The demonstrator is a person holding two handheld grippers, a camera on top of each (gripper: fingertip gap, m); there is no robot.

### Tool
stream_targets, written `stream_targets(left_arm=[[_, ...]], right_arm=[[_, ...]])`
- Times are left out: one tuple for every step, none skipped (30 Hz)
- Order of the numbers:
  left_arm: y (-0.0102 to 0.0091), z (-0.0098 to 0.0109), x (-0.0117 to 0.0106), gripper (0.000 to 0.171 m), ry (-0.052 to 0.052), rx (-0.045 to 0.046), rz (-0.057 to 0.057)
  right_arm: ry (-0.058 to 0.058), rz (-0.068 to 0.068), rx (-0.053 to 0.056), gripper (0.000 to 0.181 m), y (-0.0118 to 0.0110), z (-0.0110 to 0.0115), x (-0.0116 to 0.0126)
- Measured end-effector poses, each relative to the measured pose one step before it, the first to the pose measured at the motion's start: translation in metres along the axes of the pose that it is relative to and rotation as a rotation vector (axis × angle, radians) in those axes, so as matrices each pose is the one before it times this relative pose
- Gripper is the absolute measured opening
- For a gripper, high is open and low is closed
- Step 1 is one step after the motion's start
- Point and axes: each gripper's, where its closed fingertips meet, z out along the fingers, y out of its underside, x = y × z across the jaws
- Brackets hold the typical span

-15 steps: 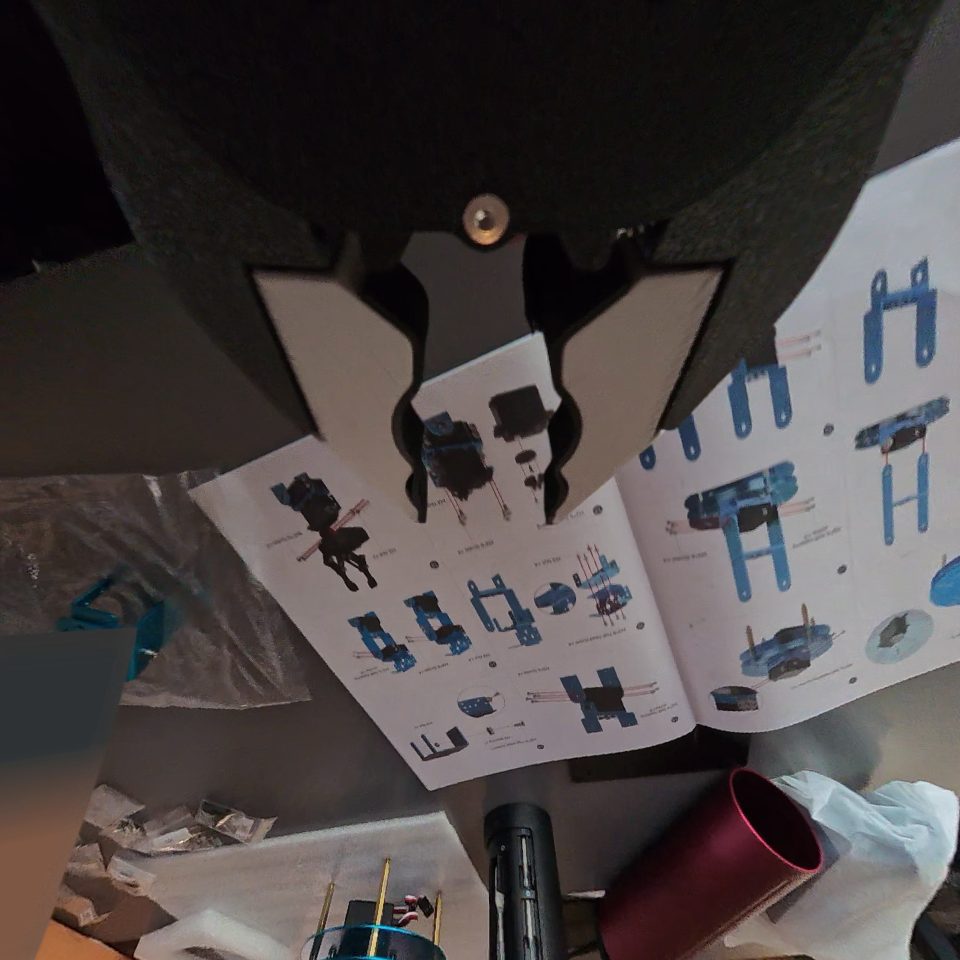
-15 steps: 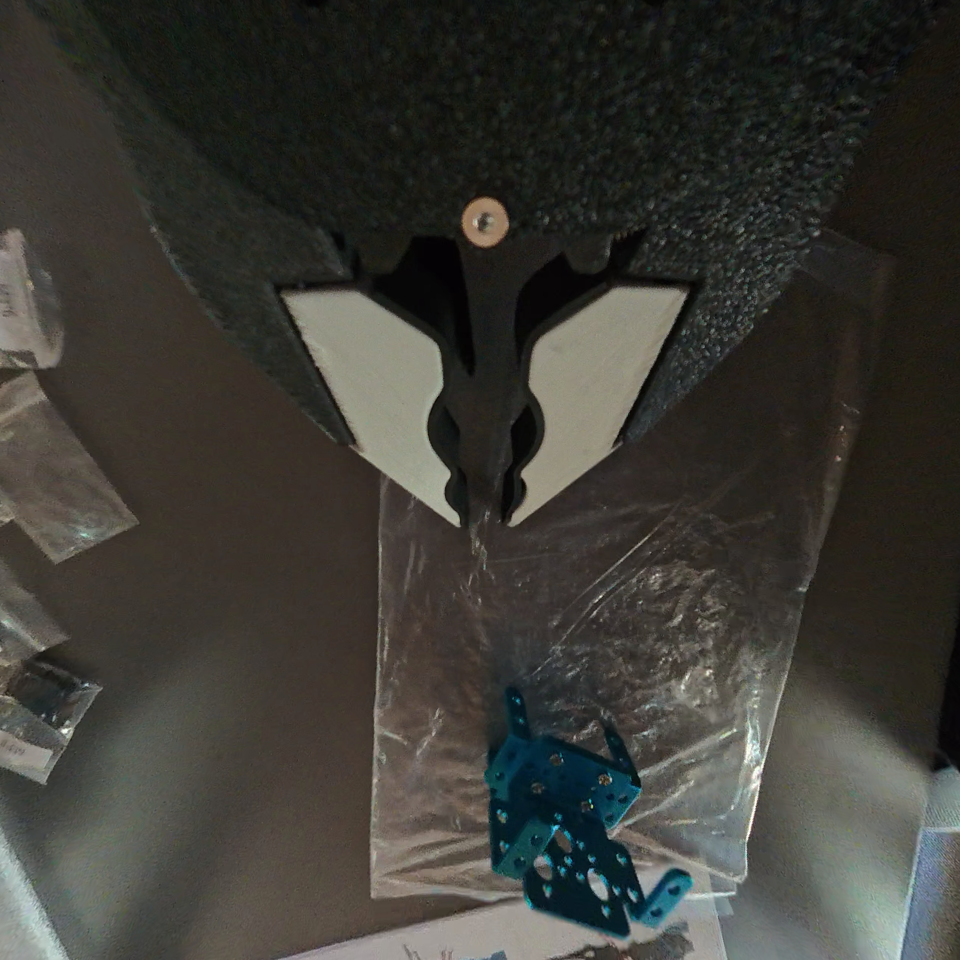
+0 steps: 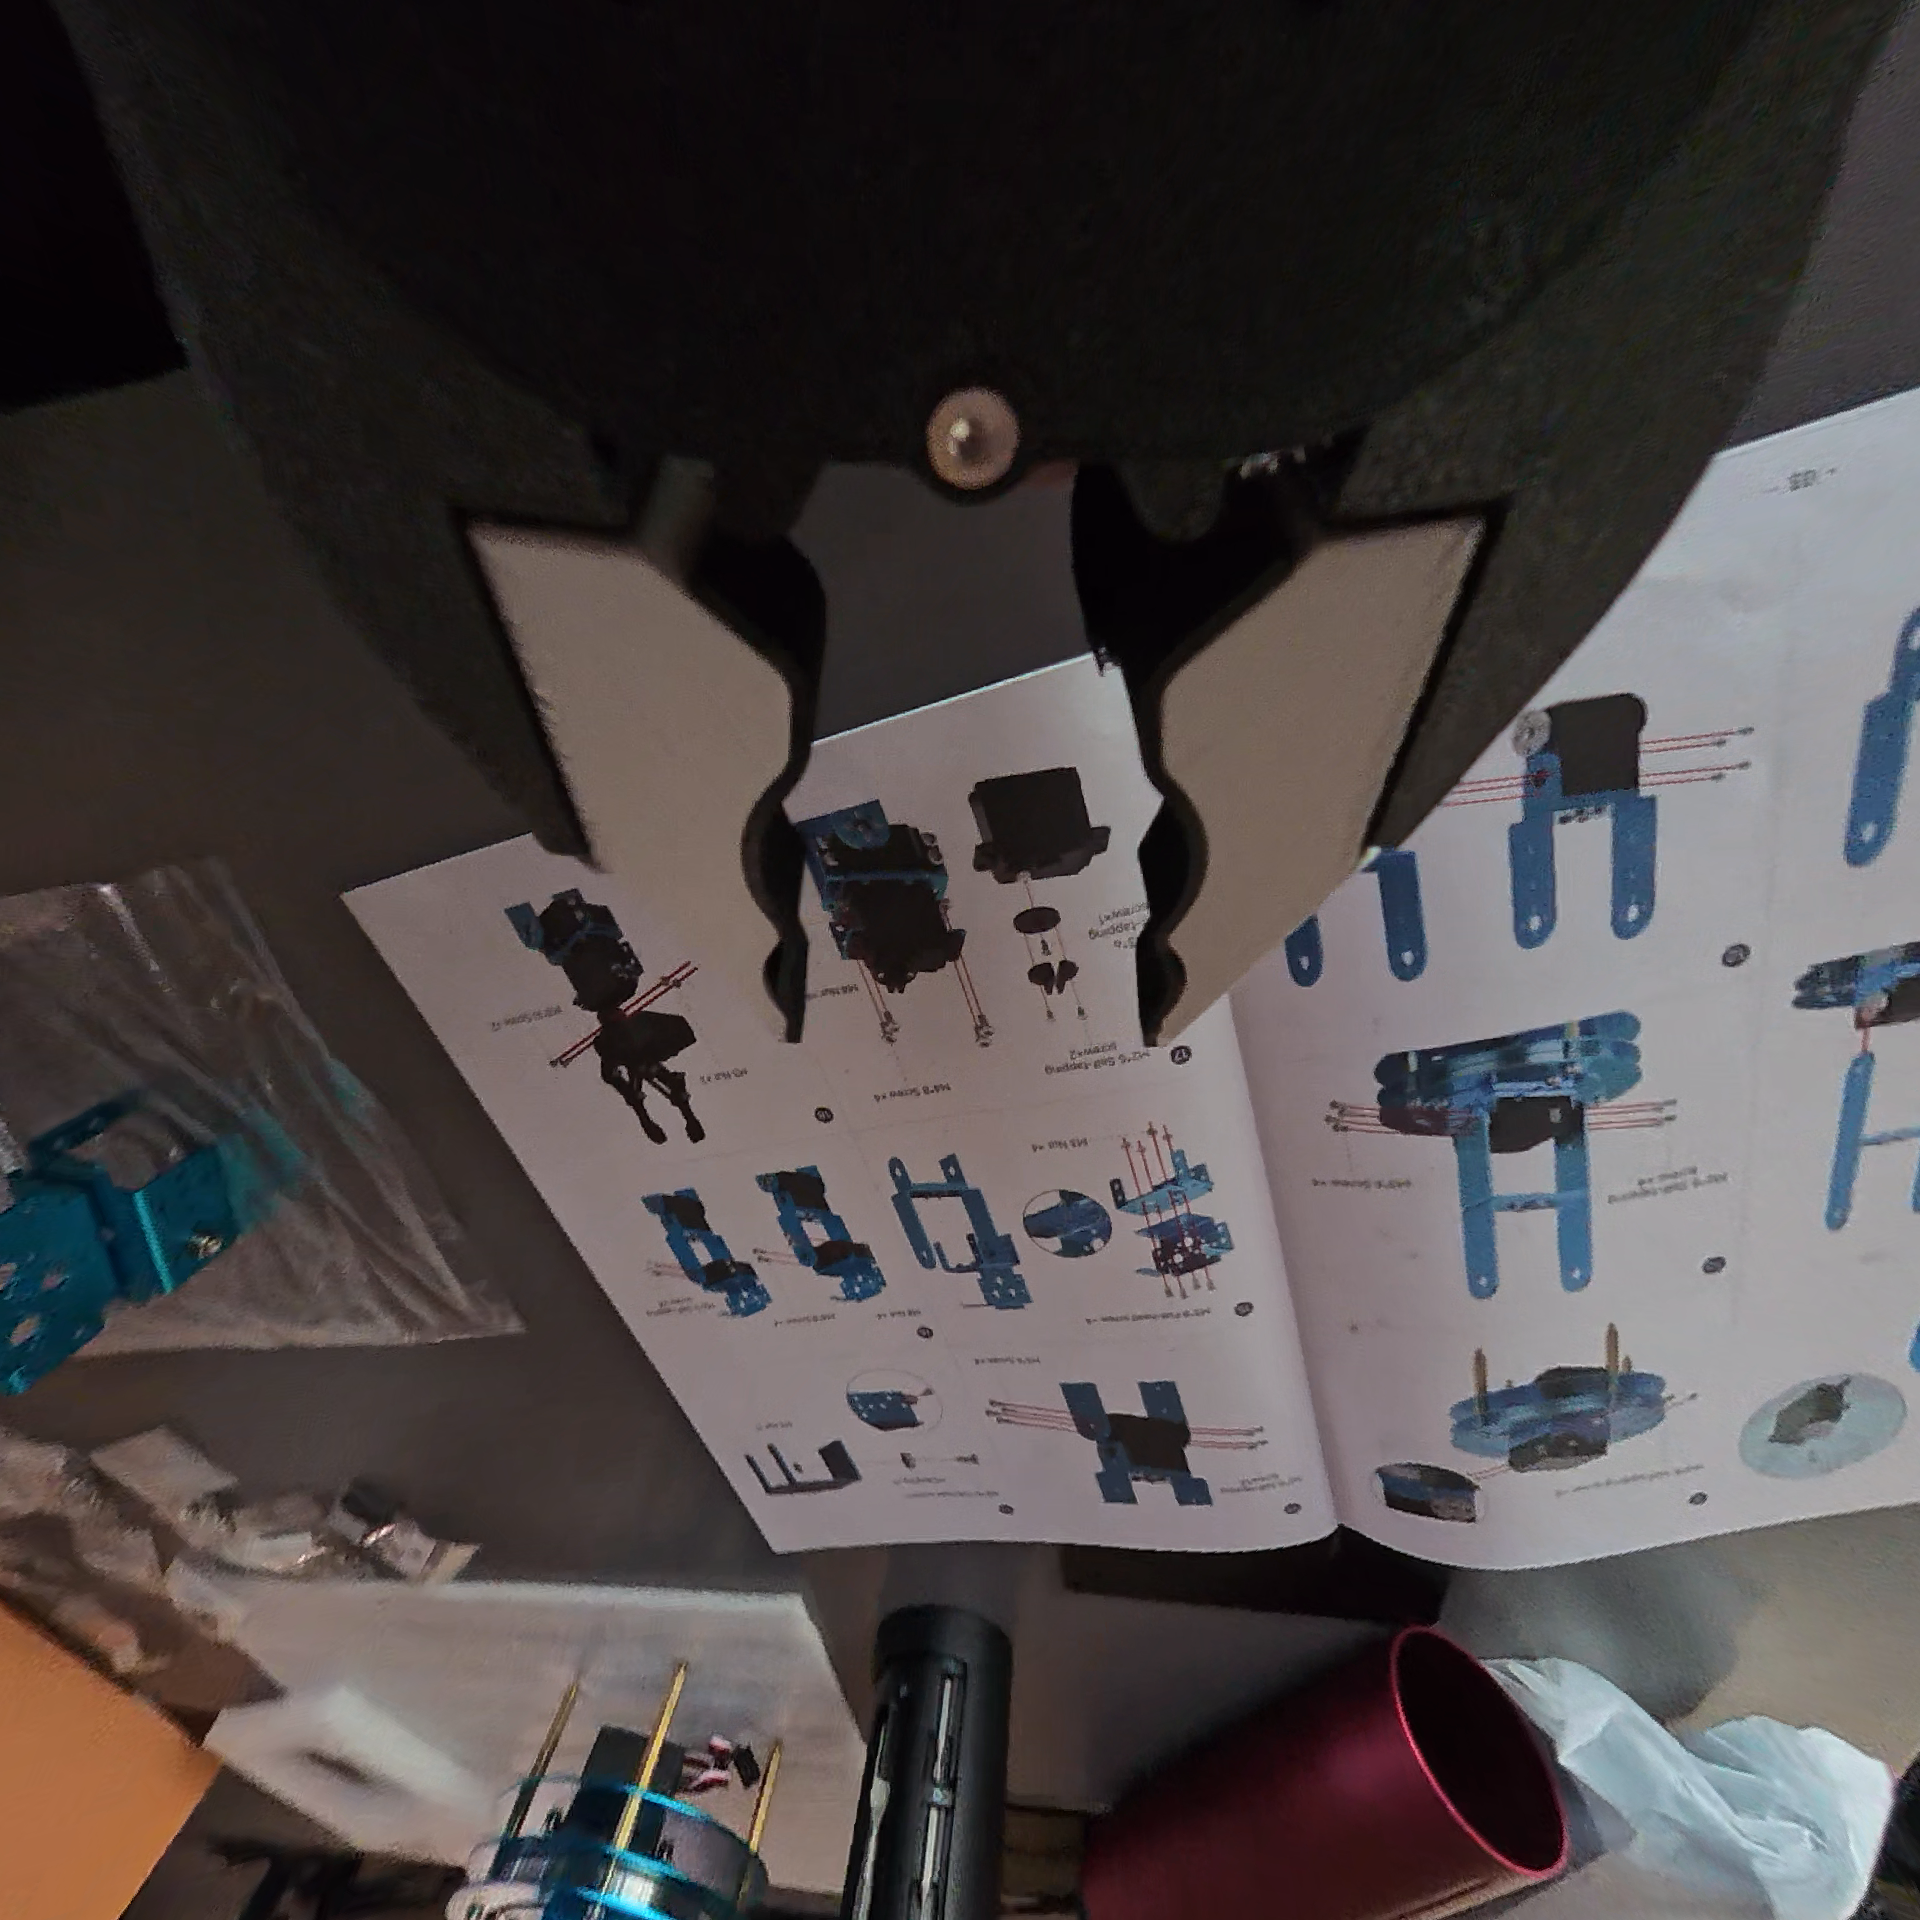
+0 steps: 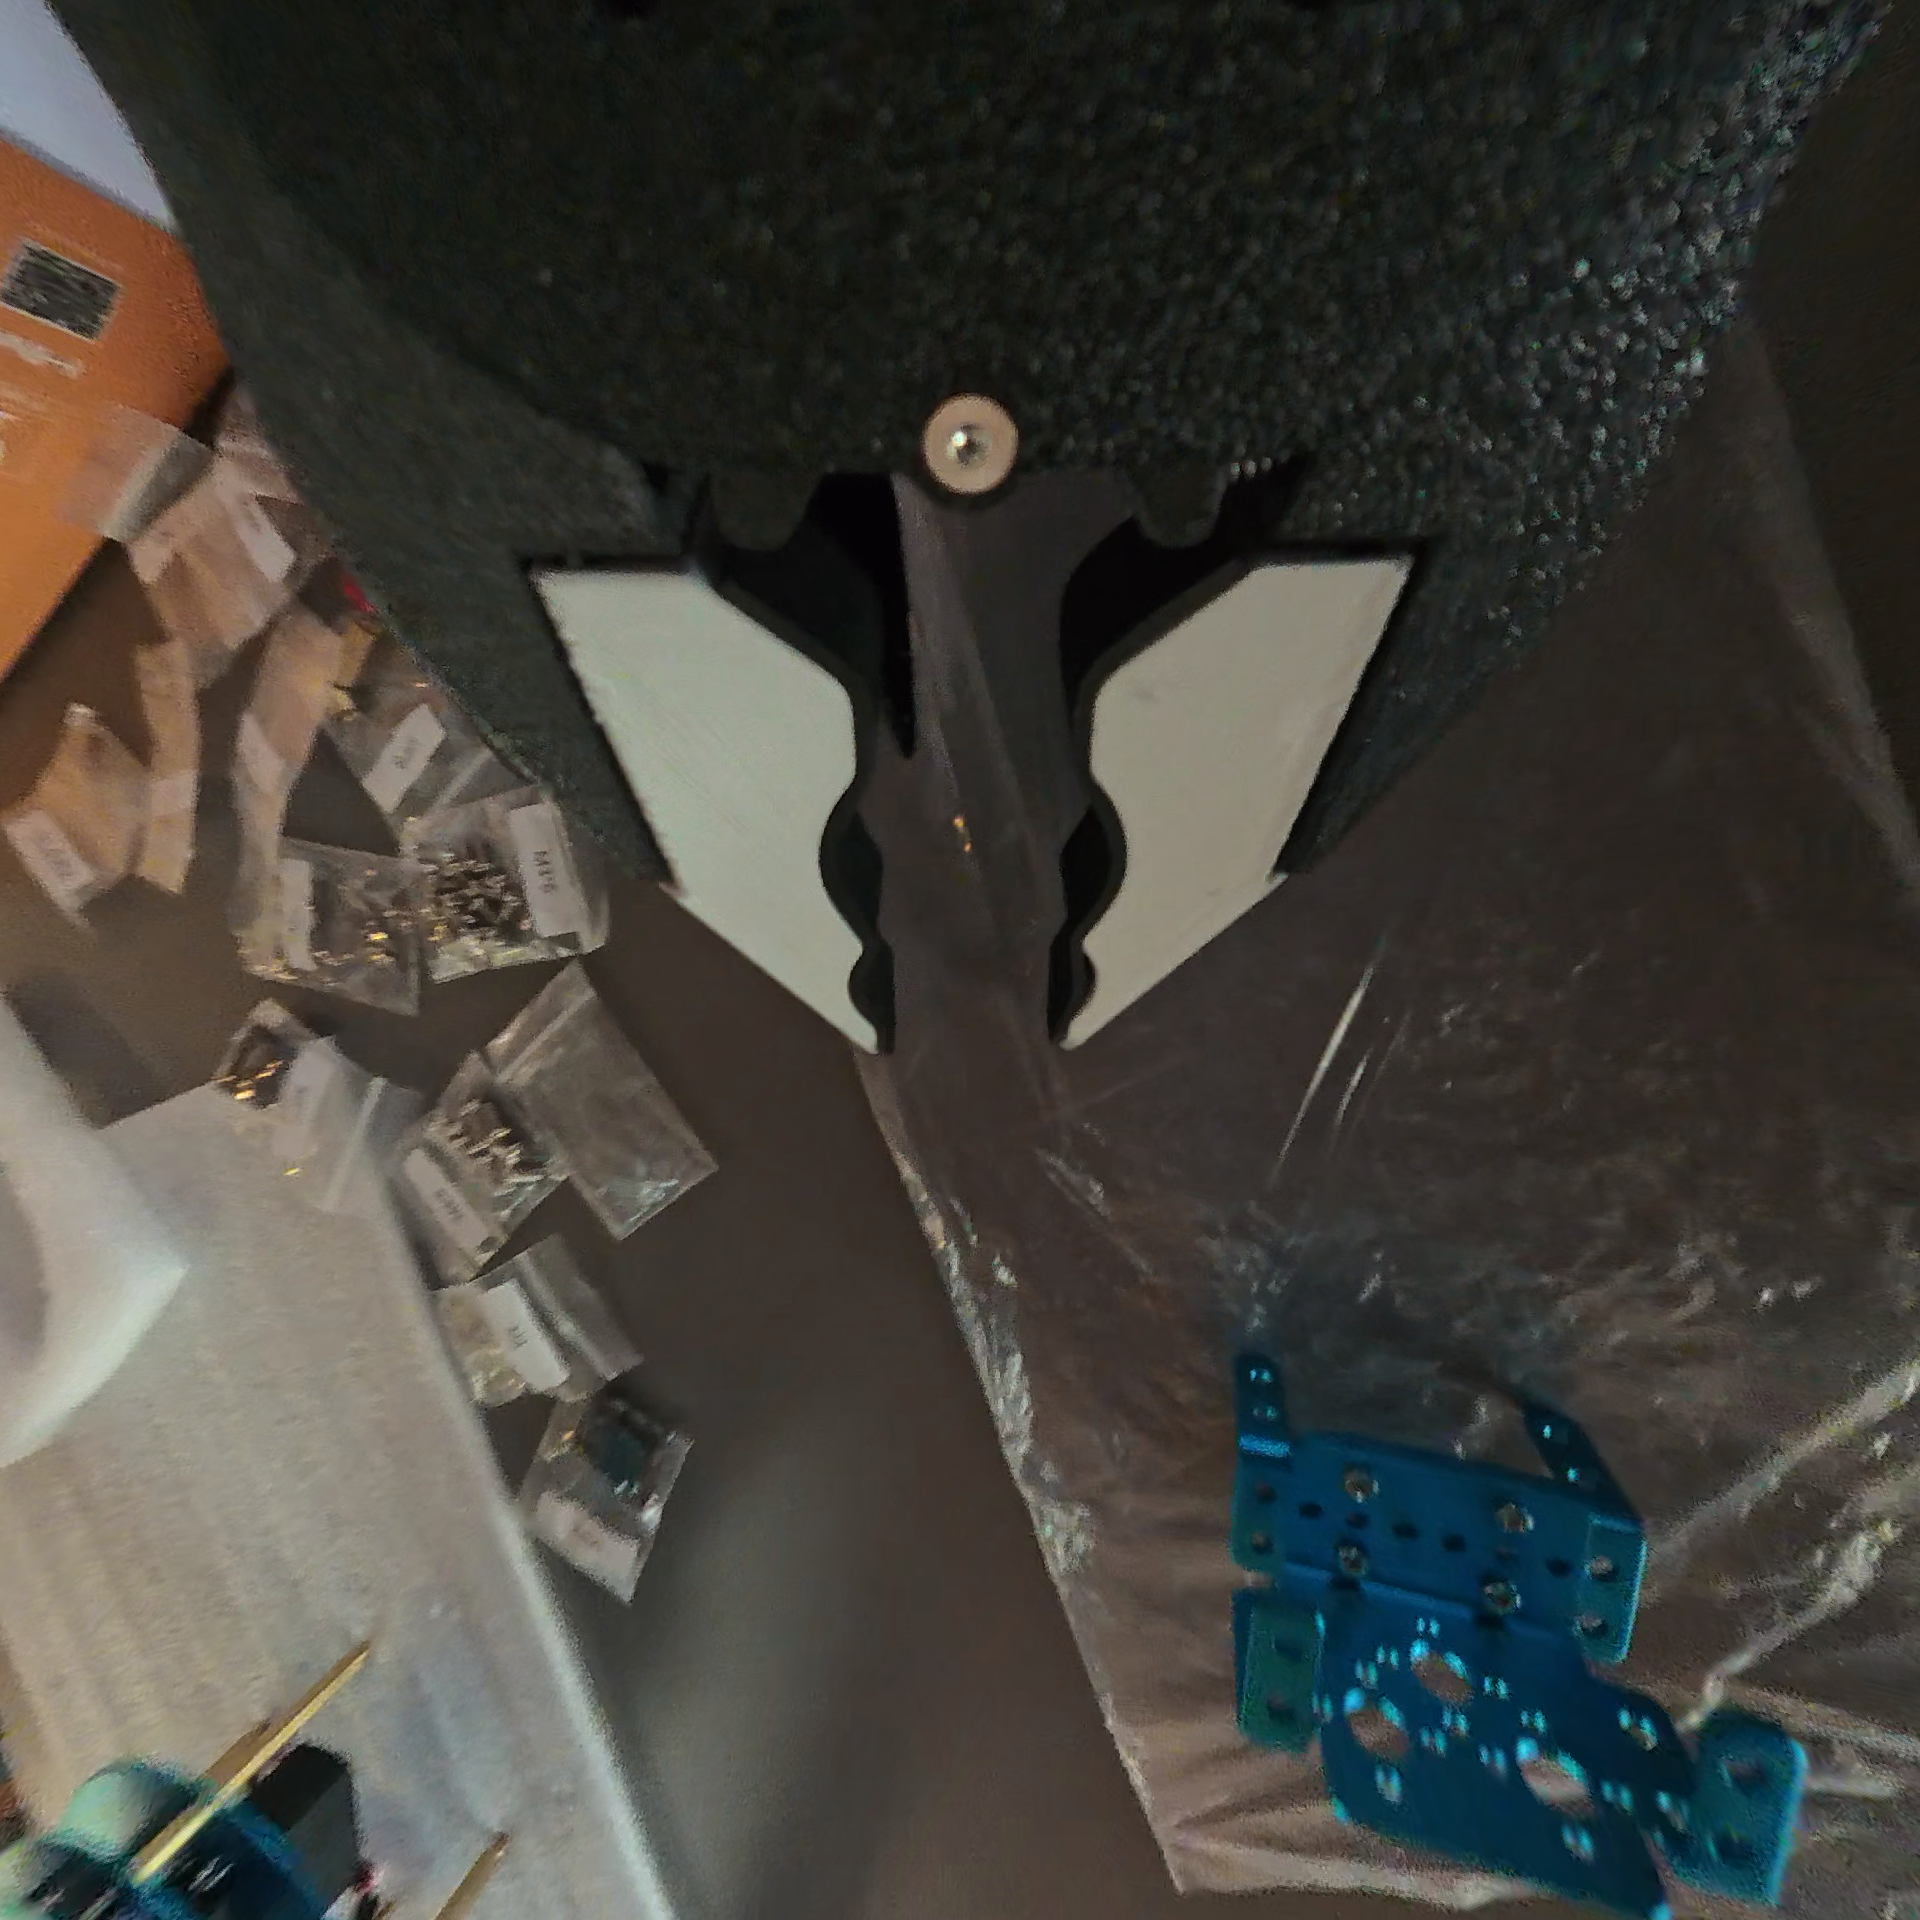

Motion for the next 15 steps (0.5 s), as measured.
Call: stream_targets(left_arm=[[-0.00052,-0.00095,-0.00035,0.065,0.0081,0.00981,-0.0131],[-0.00099,-0.00136,-0.00052,0.065,0.0065,0.00847,-0.0113],[-0.00087,-0.00157,0.00083,0.065,0.0148,0.00821,-0.0104],[-0.00025,-0.00149,0.00227,0.065,0.0230,0.00623,-0.0088],[0.00057,-0.00137,0.00262,0.065,0.0222,0.00208,-0.0047],[0.00075,-0.00120,0.00268,0.065,0.0167,0.00227,0.0021],[0.00074,-0.00084,0.00319,0.065,0.0133,0.00398,0.0096],[0.00068,-0.00071,0.00358,0.065,0.0097,0.00359,0.0103],[0.00048,-0.00058,0.00476,0.065,0.0127,0.00551,0.0056],[0.00062,-0.00051,0.00650,0.065,0.0204,0.00461,0.0024],[0.00132,-0.00062,0.00761,0.065,0.0229,0.00007,0.0074],[0.00089,-0.00128,0.00678,0.065,0.0140,0.00192,0.0146],[0.00002,-0.00218,0.00523,0.065,0.0016,0.00736,0.0204],[-0.00034,-0.00307,0.00406,0.065,-0.0058,0.00900,0.0241],[-0.00068,-0.00379,0.00378,0.065,-0.0065,0.00961,0.0220]], right_arm=[[0.0258,-0.0022,0.0200,0.028,-0.00573,-0.00238,0.00171],[0.0090,0.0092,0.0156,0.029,-0.00559,-0.00226,-0.00042],[0.0035,0.0197,0.0105,0.033,-0.00546,-0.00191,-0.00105],[0.0007,0.0314,0.0174,0.037,-0.00644,-0.00175,-0.00165],[-0.0119,0.0448,0.0292,0.039,-0.00810,-0.00183,-0.00404],[-0.0310,0.0544,0.0358,0.040,-0.00904,-0.00164,-0.00749],[-0.0367,0.0660,0.0345,0.044,-0.00865,-0.00057,-0.00871],[-0.0322,0.0819,0.0196,0.058,-0.00679,0.00088,-0.00805],[-0.0461,0.0791,0.0031,0.075,-0.00447,0.00208,-0.01088],[-0.0617,0.0546,0.0028,0.083,-0.00276,0.00264,-0.01451],[-0.0535,0.0237,0.0042,0.083,-0.00094,0.00318,-0.01480],[-0.0180,0.0065,-0.0052,0.083,0.00241,0.00414,-0.00975],[0.0246,-0.0151,-0.0144,0.085,0.00389,0.00411,-0.00289],[0.0580,-0.0203,0.0016,0.089,0.00043,0.00313,0.00290],[0.0425,-0.0100,0.0215,0.090,-0.00361,0.00190,0.00192]])
